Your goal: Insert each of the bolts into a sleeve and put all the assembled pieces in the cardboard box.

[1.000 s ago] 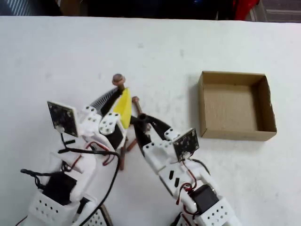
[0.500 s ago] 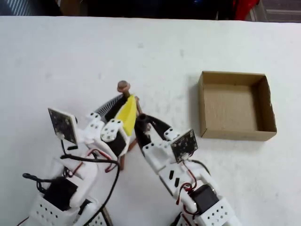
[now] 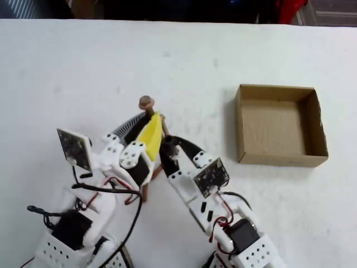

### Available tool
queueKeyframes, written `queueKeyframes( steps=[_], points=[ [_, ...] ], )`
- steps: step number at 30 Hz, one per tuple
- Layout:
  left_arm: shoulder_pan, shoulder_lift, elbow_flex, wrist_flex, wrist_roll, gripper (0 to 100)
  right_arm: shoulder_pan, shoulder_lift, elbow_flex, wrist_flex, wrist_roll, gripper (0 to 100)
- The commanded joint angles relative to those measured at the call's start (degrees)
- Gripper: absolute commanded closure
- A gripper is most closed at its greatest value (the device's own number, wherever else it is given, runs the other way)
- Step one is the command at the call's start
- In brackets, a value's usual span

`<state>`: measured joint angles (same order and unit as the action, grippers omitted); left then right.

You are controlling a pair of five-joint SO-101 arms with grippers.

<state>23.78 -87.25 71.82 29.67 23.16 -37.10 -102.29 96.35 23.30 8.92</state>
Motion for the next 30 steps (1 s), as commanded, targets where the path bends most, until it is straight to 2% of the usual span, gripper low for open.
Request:
queueKeyframes(
  steps=[1, 16, 22, 30],
  points=[
    [0.92, -1.27, 2.02, -2.46, 0.44, 98, -0.13, -0.92, -0.18, -1.8, 2.02, 98.2],
    [1.1, -1.27, 2.2, -2.64, 0.53, 98, -0.13, -0.92, 0.09, -1.45, 2.02, 98.1],
    [5.41, -1.27, 2.2, -2.64, 0.44, 98, -0.13, -0.92, 0.09, -1.36, 2.02, 98.1],
    [5.14, -1.27, 2.64, -2.37, 0.35, 98, -0.13, -0.92, 0.18, -1.36, 2.02, 98.1]
  ],
)
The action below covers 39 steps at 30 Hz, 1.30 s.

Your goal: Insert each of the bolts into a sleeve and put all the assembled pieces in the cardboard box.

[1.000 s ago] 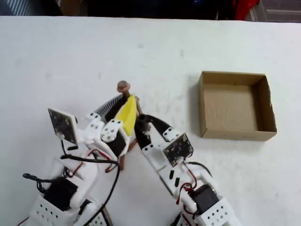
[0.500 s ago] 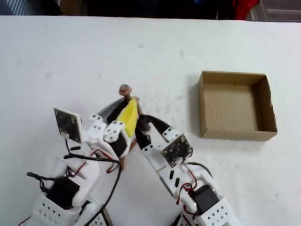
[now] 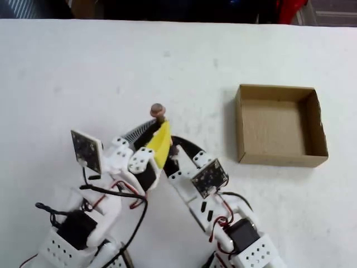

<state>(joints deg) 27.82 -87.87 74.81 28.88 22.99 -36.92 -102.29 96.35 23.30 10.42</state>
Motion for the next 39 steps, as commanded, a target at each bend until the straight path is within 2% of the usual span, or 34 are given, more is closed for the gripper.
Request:
queueKeyframes(
  steps=[1, 6, 16, 25, 30, 34, 39],
  points=[
    [1.1, -0.66, -0.35, -1.76, 0.53, 98, -0.31, -0.92, 0.18, -1.36, 0.53, 98.1],
    [1.01, -0.48, -0.35, -1.85, -4.04, 98, -0.31, -0.92, 0.18, -1.36, 0.53, 98.1],
    [-1.71, -0.31, 0.7, -7.12, -3.96, 98, -0.31, -0.92, 0.18, -1.36, 0.53, 98.1],
    [-1.27, -0.57, 3.25, -7.12, -3.96, 98, -0.22, -0.92, 0.18, -1.36, 0.53, 98.1],
    [-0.75, -0.66, 4.13, -4.48, -3.87, 98, -0.22, -0.92, 0.18, -1.36, 0.53, 98.1],
    [2.68, -0.66, 6.15, 0.18, -3.87, 98, 0.31, -0.92, 0.09, -1.36, 0.53, 98.1],
    [3.03, -0.66, 6.42, 0.35, -3.96, 98, 0.66, -0.92, 0.0, -1.36, 0.35, 98.1]
  ],
)
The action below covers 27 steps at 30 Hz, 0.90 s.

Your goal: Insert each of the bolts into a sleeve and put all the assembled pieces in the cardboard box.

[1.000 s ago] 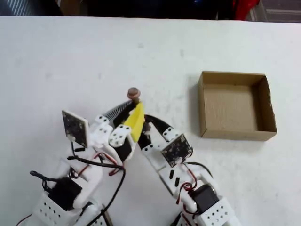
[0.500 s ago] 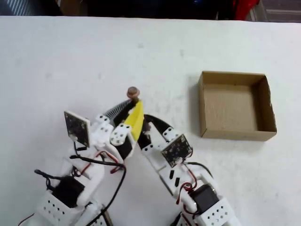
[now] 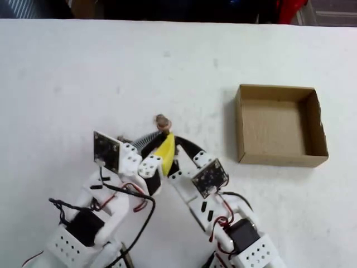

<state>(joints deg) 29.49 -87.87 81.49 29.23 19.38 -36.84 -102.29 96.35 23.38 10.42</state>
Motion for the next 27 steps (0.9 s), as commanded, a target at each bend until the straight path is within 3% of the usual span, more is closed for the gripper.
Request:
queueKeyframes(
  steps=[1, 9, 16, 20, 27],
  points=[
    [1.36, -0.66, -0.26, 0.0, -0.44, 98, 0.57, -0.92, 0.0, -1.45, 0.35, 98.1],
    [1.27, -0.66, -0.53, -0.09, -0.79, 97, 0.57, -0.92, 0.0, -1.45, 0.44, 98.1],
    [1.27, -0.66, -0.18, 0.35, -6.42, 80, 0.57, -0.92, 0.0, -1.45, 0.44, 98.1],
    [1.01, -0.66, -0.18, 0.35, -6.86, 78, 0.57, -0.92, 0.0, -1.45, 0.44, 98.1],
    [-6.02, -0.66, -0.09, 0.26, -6.86, 78, 0.57, -0.92, 0.0, -1.45, 0.44, 98.1]
  ],
)
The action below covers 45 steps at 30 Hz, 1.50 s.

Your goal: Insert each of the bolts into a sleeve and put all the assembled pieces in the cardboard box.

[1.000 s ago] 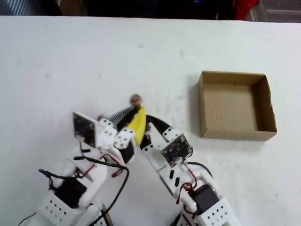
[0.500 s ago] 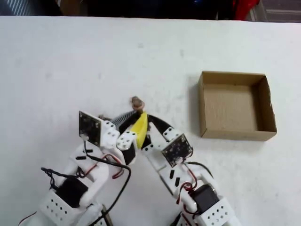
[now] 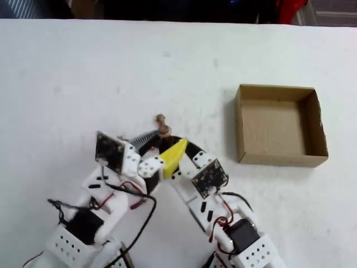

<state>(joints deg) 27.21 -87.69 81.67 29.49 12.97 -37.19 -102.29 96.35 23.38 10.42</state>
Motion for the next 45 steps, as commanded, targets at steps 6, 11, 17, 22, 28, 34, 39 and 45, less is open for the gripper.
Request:
queueKeyframes(
  steps=[6, 11, 17, 22, 28, 34, 39, 45],
  points=[
    [-4.53, -0.84, -0.26, -0.35, -0.53, 78, 0.92, -0.92, 0.0, -1.45, 0.44, 98.1],
    [-5.85, -0.84, -3.16, -0.44, -1.85, 78, 1.01, -0.92, 0.0, -1.36, 0.44, 98.1],
    [-12.53, -0.84, -8.88, 0.0, -3.96, 78, 4.35, -0.92, 0.09, -1.36, 0.53, 98.1],
    [-15.16, -0.92, -9.58, 0.53, -3.78, 78, 8.75, -0.92, -0.18, -1.36, 0.53, 98.1],
    [-16.66, -0.92, -9.93, 13.71, -4.13, 78, 11.91, -0.84, -5.45, 8.75, 0.53, 98.2],
    [-24.22, -0.92, -9.85, 20.57, -3.78, 83, 17.71, -0.57, -14.33, 18.59, 0.53, 98.2],
    [-26.68, -0.92, -9.85, 24.09, -4.13, 98, 22.46, -0.48, -21.01, 24.13, 0.62, 98.2],
    [-26.51, -0.92, -9.49, 27.69, -4.13, 96, 23.52, 2.86, -31.3, 30.81, 4.04, 98.2]
  ],
)
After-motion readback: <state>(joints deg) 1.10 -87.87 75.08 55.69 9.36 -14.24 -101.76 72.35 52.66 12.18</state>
